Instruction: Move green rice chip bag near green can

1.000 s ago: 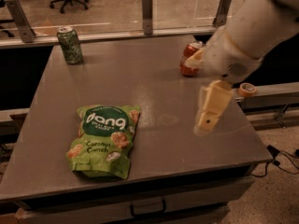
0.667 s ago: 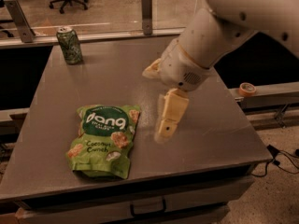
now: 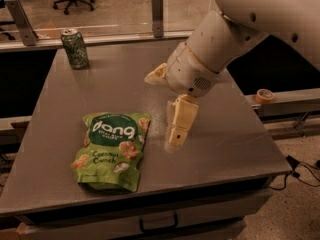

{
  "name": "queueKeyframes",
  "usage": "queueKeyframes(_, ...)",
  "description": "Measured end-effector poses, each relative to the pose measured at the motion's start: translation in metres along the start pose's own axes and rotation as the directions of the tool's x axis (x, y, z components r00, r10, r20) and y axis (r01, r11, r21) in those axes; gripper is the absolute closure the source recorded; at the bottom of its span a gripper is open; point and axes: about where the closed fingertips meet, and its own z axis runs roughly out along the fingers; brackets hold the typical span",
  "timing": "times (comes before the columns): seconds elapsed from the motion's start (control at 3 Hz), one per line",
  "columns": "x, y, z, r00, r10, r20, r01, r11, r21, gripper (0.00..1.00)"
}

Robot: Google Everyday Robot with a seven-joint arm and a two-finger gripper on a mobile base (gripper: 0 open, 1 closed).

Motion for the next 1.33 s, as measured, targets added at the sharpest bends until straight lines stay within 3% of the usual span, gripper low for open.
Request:
queueKeyframes(0.33, -0.020, -0.005, 0.032, 0.980, -0.180, 0.087, 0.188, 0.9778, -0.093, 0.00)
queueKeyframes(0.67, -0.034, 0.001, 0.064, 0.927, -0.342, 0.157, 0.367, 0.9128, -0.179, 0.00)
queueKeyframes(1.0, -0.033, 0.008, 0.088, 0.872, -0.448, 0.198, 0.484, 0.8499, -0.210, 0.00)
queueKeyframes(1.33, -0.025, 0.010, 0.106, 0.839, -0.494, 0.230, 0.539, 0.8121, -0.223, 0.00)
